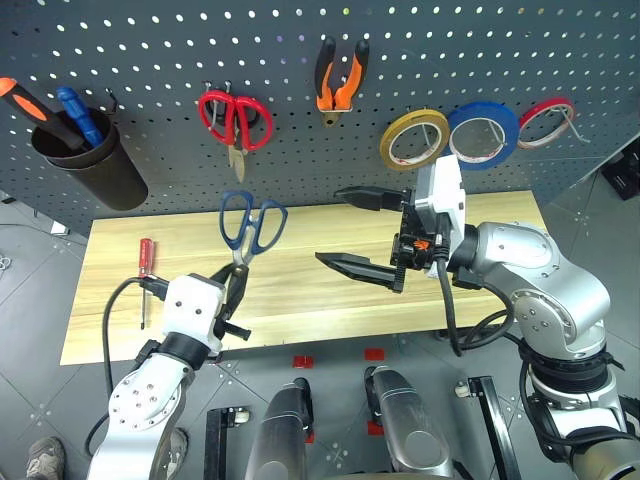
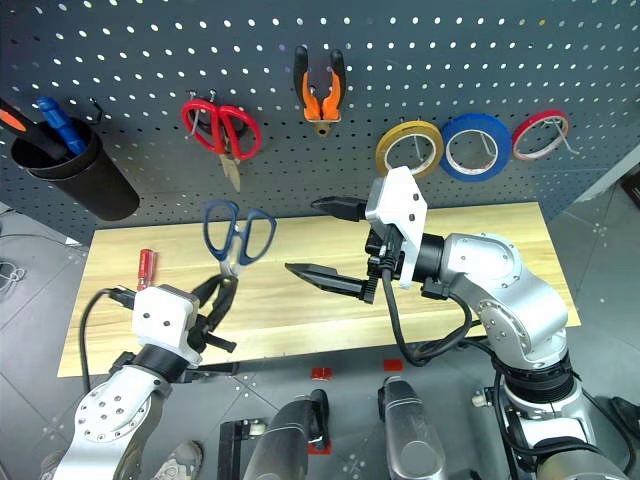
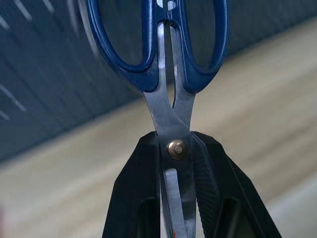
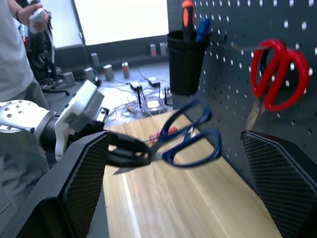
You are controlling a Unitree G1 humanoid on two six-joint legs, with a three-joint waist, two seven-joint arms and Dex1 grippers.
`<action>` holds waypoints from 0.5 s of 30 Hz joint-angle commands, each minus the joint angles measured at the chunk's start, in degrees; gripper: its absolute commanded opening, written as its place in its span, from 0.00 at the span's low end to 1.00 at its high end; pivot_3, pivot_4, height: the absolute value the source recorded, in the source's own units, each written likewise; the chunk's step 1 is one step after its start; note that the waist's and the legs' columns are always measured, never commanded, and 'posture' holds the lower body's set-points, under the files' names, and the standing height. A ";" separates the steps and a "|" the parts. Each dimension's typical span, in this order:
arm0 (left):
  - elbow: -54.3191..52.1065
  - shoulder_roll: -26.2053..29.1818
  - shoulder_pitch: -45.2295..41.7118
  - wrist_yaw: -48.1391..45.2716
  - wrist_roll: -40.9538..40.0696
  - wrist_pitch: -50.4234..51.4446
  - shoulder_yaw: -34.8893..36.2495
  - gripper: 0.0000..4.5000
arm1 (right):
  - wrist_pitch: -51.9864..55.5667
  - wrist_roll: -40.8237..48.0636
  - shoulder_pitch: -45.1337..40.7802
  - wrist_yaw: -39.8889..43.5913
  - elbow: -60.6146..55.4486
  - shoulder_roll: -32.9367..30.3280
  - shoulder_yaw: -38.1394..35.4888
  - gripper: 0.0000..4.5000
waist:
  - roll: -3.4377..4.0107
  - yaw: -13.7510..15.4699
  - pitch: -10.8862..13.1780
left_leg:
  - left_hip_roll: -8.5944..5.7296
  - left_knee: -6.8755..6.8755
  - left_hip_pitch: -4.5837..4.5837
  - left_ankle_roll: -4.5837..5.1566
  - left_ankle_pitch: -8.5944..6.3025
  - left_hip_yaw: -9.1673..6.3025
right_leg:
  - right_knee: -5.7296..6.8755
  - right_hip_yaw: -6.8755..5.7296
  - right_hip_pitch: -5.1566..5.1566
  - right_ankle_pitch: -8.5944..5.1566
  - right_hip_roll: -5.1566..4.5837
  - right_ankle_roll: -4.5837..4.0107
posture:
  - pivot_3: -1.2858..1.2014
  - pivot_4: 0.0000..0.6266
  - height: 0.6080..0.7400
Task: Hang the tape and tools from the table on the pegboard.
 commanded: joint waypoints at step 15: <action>7.58 2.62 -18.01 -1.94 1.14 -6.69 4.30 0.13 | -3.16 -4.07 -3.78 -7.45 0.59 -0.67 -0.54 1.00 | -0.01 -0.02 0.00 | -0.02 0.12 -0.06 0.01 0.03 0.02 | 0.13 -0.09 -0.02 0.00 0.03 0.02 | 0.38 0.59 1.00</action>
